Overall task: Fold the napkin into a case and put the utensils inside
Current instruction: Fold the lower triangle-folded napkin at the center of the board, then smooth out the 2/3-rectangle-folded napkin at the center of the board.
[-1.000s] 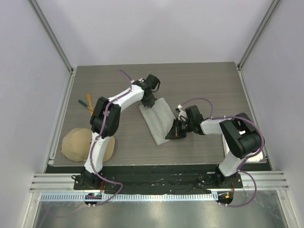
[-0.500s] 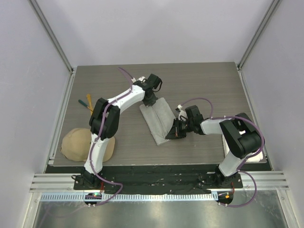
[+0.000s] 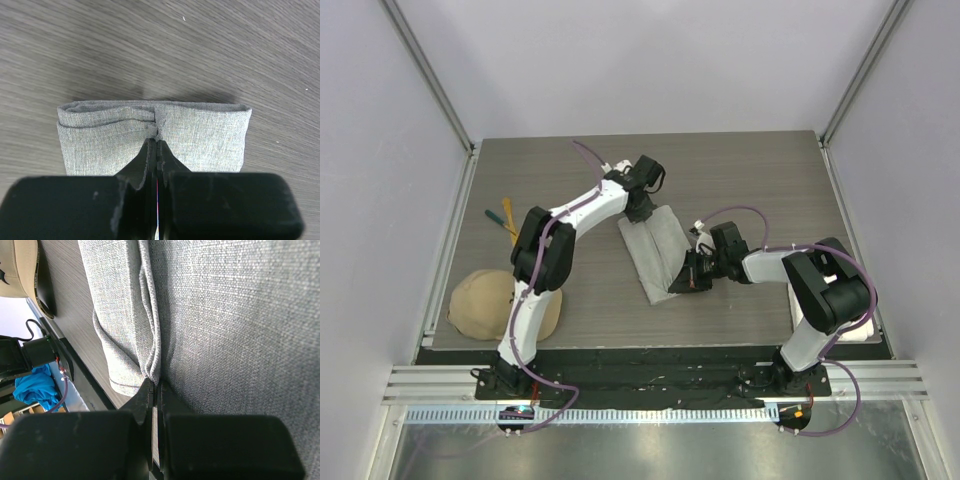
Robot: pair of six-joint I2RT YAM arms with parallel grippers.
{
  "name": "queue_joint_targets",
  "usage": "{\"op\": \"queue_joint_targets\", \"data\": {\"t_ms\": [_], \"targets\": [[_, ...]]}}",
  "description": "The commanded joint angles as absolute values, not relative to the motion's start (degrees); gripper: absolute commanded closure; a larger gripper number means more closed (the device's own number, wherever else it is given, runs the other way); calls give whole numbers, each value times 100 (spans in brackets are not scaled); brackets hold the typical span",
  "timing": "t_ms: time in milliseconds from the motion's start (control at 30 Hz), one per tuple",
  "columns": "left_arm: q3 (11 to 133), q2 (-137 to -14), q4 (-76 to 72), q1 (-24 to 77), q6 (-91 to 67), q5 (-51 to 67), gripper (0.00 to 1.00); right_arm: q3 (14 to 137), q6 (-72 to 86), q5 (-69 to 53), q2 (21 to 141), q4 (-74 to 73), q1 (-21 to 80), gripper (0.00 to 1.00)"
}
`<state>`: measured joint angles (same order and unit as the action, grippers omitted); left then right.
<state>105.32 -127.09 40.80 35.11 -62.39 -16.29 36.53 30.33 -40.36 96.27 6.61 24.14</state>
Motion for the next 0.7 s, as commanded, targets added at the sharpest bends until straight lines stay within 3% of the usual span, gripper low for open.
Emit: {"op": "queue_joint_targets", "data": {"t_ms": [0,267,300,333,367,467,600,633,667], "targets": [[10916,-12946,3516,3437,-6065,-1714,100,3533,2909,-3955,9606,334,2391,99],[10872,-13069,3024,3437,-5520,-1582,100,3533,2962,-3876,9554,334,2391,99],[10898,-13095,3032,3437,-5406,-1539,96,3533,2988,-3867,9554,334,2399,99],[10933,-13087,2989,3437,-5310,-1495,92,3533,3006,-3858,9554,343,2399,99],[10925,-13052,2936,3445,-5230,-1451,80,3542,3032,-3858,9545,343,2399,99],[10933,-12815,2839,3454,-4888,-1371,56,3542,3067,-3797,9519,343,2399,99],[11065,-12420,2926,3445,-4501,-1284,45,3533,3120,-3771,9554,369,2399,99],[11152,-12297,2996,3445,-4430,-1170,38,3533,3129,-3762,9562,369,2399,99],[11310,-12200,3119,3454,-4256,-1117,22,3542,3138,-3762,9571,369,2391,99]]}}
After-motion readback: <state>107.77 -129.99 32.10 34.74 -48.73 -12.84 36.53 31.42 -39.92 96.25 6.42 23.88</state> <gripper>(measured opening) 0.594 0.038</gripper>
